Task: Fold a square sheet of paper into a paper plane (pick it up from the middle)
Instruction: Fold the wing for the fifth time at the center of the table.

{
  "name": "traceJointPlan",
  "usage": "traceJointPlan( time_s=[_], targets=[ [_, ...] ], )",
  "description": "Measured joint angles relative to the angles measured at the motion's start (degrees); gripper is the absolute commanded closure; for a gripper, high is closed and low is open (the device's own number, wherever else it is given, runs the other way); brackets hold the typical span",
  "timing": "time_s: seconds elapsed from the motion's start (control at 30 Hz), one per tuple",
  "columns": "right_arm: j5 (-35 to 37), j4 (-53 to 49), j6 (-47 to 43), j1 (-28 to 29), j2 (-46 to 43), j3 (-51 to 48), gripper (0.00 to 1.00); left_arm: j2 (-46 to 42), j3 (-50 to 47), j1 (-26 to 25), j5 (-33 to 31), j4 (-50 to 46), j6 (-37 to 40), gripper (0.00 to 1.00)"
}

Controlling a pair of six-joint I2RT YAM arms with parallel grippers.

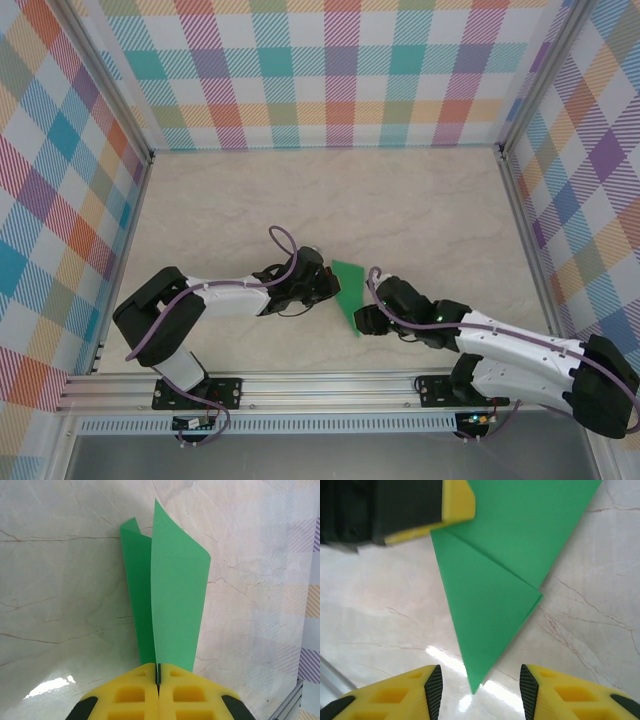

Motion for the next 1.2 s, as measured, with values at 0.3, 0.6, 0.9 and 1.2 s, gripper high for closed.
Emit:
traceJointPlan(
  time_s=[0.3,0.6,0.9,1.2],
  targets=[
    [13.2,6.7,-10.1,11.3,7.4,-1.0,0.49,0.2,0.0,0.0,0.1,0.1,-0.8,1.0],
    [20.0,8.5,-13.4,13.5,17.9,4.9,0.52,0.2,0.1,0.0,-0.2,0.0,-1.0,1.0],
    [26.0,10.1,-14.3,15.2,22.7,6.3,0.58,0.2,0.5,-0.1,-0.4,-0.3,-1.6,1.0],
    [30.9,10.4,-14.0,15.7,23.9,6.4,0.65,0.2,0.6,-0.3,-0.6,-0.3,-1.8,1.0]
  ],
)
